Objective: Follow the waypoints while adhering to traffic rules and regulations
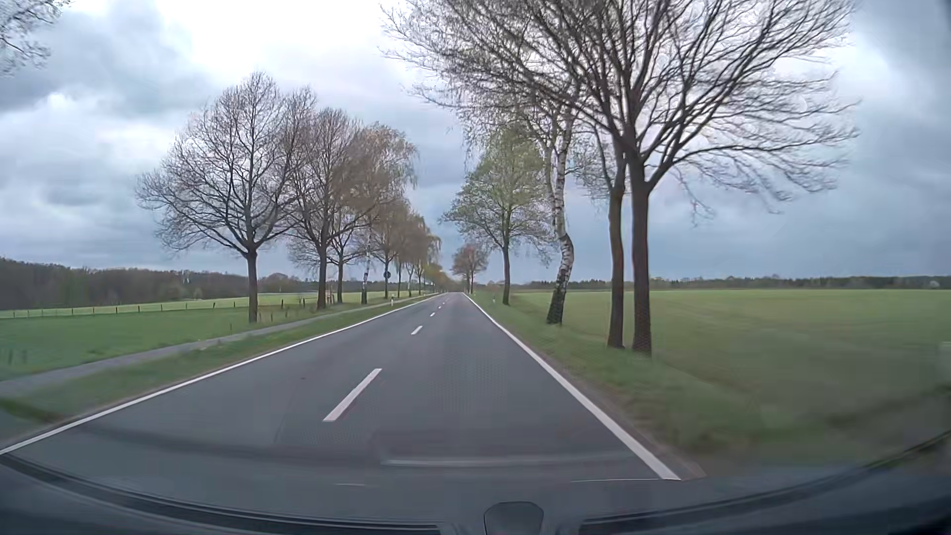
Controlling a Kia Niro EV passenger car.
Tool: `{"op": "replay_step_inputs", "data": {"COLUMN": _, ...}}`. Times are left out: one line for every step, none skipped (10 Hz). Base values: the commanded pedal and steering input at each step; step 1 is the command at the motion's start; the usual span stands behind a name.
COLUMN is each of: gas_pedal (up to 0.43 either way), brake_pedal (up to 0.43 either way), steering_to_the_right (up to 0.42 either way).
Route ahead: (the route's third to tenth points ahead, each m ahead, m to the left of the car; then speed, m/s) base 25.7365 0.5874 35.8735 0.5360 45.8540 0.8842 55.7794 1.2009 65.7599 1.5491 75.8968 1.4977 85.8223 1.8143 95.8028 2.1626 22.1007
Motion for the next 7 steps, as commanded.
{"op": "replay_step_inputs", "data": {"gas_pedal": 0.189, "brake_pedal": 0.000, "steering_to_the_right": -0.006}}
{"op": "replay_step_inputs", "data": {"gas_pedal": 0.189, "brake_pedal": 0.000, "steering_to_the_right": -0.008}}
{"op": "replay_step_inputs", "data": {"gas_pedal": 0.189, "brake_pedal": 0.000, "steering_to_the_right": -0.009}}
{"op": "replay_step_inputs", "data": {"gas_pedal": 0.189, "brake_pedal": 0.000, "steering_to_the_right": -0.009}}
{"op": "replay_step_inputs", "data": {"gas_pedal": 0.189, "brake_pedal": 0.000, "steering_to_the_right": -0.009}}
{"op": "replay_step_inputs", "data": {"gas_pedal": 0.189, "brake_pedal": 0.000, "steering_to_the_right": -0.009}}
{"op": "replay_step_inputs", "data": {"gas_pedal": 0.189, "brake_pedal": 0.000, "steering_to_the_right": -0.009}}
